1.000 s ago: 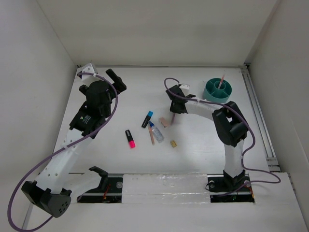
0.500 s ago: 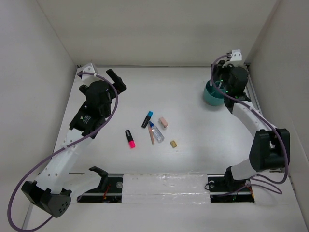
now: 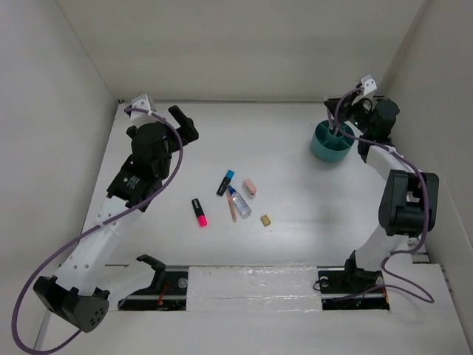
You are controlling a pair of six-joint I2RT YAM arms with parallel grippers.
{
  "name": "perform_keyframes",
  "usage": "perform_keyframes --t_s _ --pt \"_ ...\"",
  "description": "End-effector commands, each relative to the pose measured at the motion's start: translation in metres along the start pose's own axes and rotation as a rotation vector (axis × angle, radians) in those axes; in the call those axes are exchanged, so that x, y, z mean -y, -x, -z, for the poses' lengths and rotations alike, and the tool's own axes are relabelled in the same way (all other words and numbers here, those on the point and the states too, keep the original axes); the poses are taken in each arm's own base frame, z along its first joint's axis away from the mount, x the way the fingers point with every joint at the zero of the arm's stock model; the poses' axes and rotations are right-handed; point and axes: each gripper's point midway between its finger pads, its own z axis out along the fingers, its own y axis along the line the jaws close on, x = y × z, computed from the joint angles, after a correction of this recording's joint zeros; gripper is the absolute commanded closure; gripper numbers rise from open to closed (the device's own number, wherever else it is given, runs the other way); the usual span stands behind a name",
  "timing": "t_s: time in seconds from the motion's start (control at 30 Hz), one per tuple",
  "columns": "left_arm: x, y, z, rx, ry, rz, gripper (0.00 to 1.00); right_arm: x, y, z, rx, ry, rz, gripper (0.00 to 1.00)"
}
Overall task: Sort the stationery into containers
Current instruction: Place the pen in the storage box.
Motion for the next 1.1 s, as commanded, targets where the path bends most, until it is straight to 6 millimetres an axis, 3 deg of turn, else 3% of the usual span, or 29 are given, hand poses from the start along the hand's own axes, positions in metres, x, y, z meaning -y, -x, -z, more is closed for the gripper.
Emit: perform_keyframes --t_s 0.0,0.17,0.33,0.47,0.6,0.77,0.8,1.0,1.07 --pt "0.016 0.016 0.002 0.036 -0.066 0.014 0.0 -0.007 0.042 -0.01 0.113 0.099 0.115 1.0" --pt "0.02 0.014 0.001 0.036 -0.086 0.009 0.0 0.009 0.034 -0.011 0.101 0.076 0.108 1.0" --pt "0.021 0.014 0.001 0.032 -0.094 -0.001 0.0 0.034 0.01 -0.003 0.06 0.045 0.077 1.0" --pt "0.023 0.015 0.002 0.034 -0.108 0.003 0.0 0.042 -0.005 -0.001 0.038 0.024 0.055 1.0" --pt "0.025 0.011 0.001 0.028 -0.119 0.002 0.0 0.046 -0.027 -0.004 0.009 0.022 0.013 1.0" --pt "0.029 0.011 0.001 0.025 -0.141 -0.004 0.0 0.05 -0.024 -0.003 0.021 0.023 0.019 1.0" --pt "0.029 0.011 0.001 0.025 -0.141 -0.004 0.0 0.049 -0.034 -0.003 0.007 0.031 0.004 1.0" --pt "0.03 0.011 0.003 0.027 -0.155 -0.001 0.0 0.046 -0.041 0.0 0.002 0.031 -0.001 1.0" --pt "0.03 0.011 0.003 0.027 -0.155 -0.001 0.0 0.044 -0.044 0.001 0.001 0.04 -0.001 0.95"
